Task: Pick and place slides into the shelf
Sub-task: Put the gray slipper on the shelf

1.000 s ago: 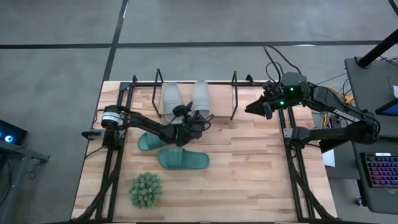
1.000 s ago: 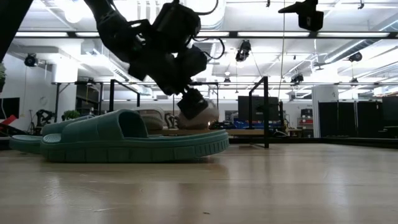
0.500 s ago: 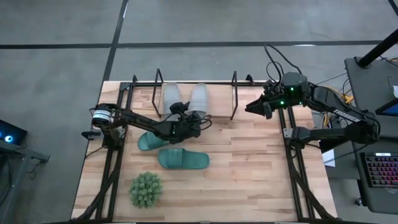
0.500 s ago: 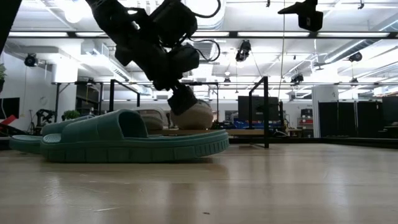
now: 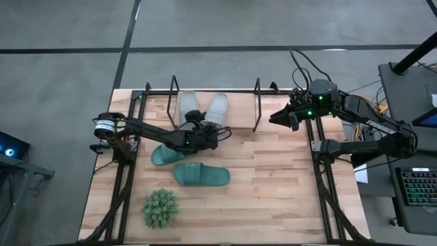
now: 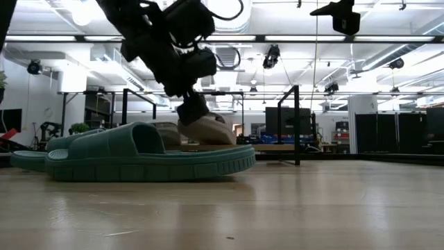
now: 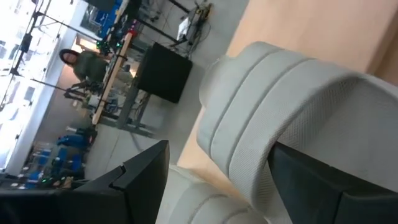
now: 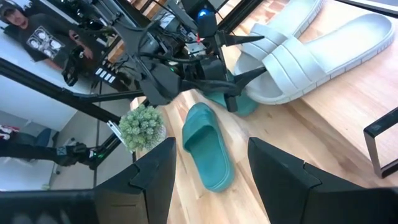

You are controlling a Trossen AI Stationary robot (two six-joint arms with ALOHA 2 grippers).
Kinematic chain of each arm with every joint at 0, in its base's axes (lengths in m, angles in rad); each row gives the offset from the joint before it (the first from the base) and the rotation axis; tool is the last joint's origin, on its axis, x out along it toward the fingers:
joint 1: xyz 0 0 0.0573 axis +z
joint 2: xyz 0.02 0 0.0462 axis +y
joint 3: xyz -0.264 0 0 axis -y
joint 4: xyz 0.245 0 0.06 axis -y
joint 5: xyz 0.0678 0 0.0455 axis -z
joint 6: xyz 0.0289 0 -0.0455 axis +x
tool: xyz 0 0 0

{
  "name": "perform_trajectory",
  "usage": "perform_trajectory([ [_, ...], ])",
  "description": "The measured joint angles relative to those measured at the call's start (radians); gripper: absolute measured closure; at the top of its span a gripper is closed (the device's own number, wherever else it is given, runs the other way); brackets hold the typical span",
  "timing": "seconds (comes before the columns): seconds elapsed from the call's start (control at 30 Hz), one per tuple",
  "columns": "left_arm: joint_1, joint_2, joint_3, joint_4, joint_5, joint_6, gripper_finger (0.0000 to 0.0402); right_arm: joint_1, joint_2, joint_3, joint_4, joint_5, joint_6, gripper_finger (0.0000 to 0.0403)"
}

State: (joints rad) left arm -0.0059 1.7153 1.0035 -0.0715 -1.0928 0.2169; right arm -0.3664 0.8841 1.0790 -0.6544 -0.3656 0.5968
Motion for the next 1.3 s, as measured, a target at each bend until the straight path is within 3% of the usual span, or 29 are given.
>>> perform_trajectory([
  [0.2,0.001,-0.059,0.004,-0.084,0.117,-0.010,0.0146,0.000,0.000,0.000,-0.001,0.000,-0.007,0.0211],
  [0.63,0.004,-0.067,0.028,-0.128,0.175,-0.002,0.0146,0.000,0.000,-0.002,-0.003,0.000,-0.007,0.0211],
  [0.87,0.013,-0.068,0.144,-0.127,0.458,-0.005,0.0154,0.000,0.000,-0.002,-0.003,0.000,-0.007,0.0211],
  [1.0,0.031,-0.068,0.240,-0.166,0.523,-0.027,0.0204,0.000,0.000,-0.002,-0.003,0.001,-0.007,0.0211],
  [1.13,0.064,-0.069,0.325,-0.232,0.594,-0.021,0.0303,0.000,0.000,-0.002,-0.003,0.002,-0.007,0.0211],
  [1.23,0.091,-0.066,0.363,-0.260,0.713,-0.004,0.0381,0.000,0.000,-0.002,-0.003,0.013,-0.007,0.0211],
  [1.3,0.105,-0.066,0.381,-0.265,0.785,0.003,0.0390,0.000,0.000,-0.003,-0.002,0.027,-0.007,0.0211],
])
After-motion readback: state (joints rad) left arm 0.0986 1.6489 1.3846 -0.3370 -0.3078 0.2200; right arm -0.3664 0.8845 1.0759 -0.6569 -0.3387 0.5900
